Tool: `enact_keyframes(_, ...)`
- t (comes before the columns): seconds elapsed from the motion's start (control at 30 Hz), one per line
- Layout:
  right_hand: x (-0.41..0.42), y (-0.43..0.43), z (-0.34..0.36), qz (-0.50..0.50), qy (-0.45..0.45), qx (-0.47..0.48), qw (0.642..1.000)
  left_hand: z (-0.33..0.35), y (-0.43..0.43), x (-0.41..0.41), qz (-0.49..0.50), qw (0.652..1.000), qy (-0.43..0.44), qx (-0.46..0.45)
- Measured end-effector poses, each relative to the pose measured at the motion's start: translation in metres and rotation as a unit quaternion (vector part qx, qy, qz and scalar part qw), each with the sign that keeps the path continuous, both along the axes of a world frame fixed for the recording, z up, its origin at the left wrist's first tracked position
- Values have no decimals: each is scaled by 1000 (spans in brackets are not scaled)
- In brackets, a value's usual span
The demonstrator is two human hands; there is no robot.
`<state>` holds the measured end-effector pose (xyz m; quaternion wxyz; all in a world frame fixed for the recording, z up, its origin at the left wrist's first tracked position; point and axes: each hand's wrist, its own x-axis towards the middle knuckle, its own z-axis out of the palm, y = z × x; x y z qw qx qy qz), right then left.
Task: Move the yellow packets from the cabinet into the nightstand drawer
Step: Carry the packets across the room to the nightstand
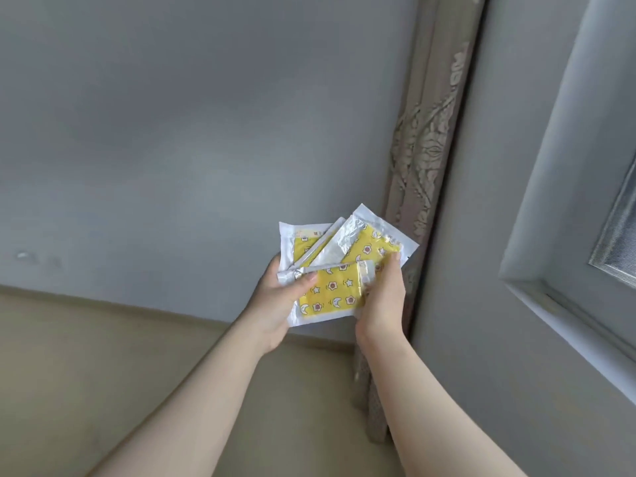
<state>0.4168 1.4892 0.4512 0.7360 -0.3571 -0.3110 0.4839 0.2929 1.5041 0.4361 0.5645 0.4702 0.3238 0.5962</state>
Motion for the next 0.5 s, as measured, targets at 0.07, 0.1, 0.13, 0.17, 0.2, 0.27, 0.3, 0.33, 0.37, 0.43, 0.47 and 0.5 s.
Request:
enact_keyframes(0.07,-3,54,11,-4,-3,-4,1000,9,55,-3,3,1000,4,9)
enact_keyframes(0.1,-4,78,14,-6,-2,-5,1000,12,81,-5,5,1000,8,12)
enact_keyframes(0.13,-5,98,17,-7,-1,-8,1000,15,101,-6,7,1000,13,13)
enact_keyframes(0.17,-5,121,19,-5,4,-8,1000,16,126,-7,9,1000,15,12)
enact_keyframes(0.2,-6,141,19,0,5,-9,1000,14,147,-7,13,1000,19,9)
enact_keyframes(0.27,-6,190,15,14,1,-9,1000,10,193,-9,26,999,20,1)
enact_keyframes(0.3,-7,209,13,21,-2,-11,1000,9,211,-10,36,999,22,-1)
enact_keyframes(0.33,-8,235,10,31,-3,-9,999,5,234,-11,50,999,20,-2)
enact_keyframes(0.37,-10,258,6,44,-4,-7,999,1,255,-13,64,998,19,-3)
enact_keyframes(0.43,-14,308,0,71,-5,0,997,-6,300,-17,89,996,16,-5)
enact_keyframes(0.47,-15,331,-2,84,-8,3,996,-8,320,-20,99,995,16,-6)
enact_keyframes(0.5,-18,358,-4,101,-10,2,995,-11,345,-22,110,994,14,-8)
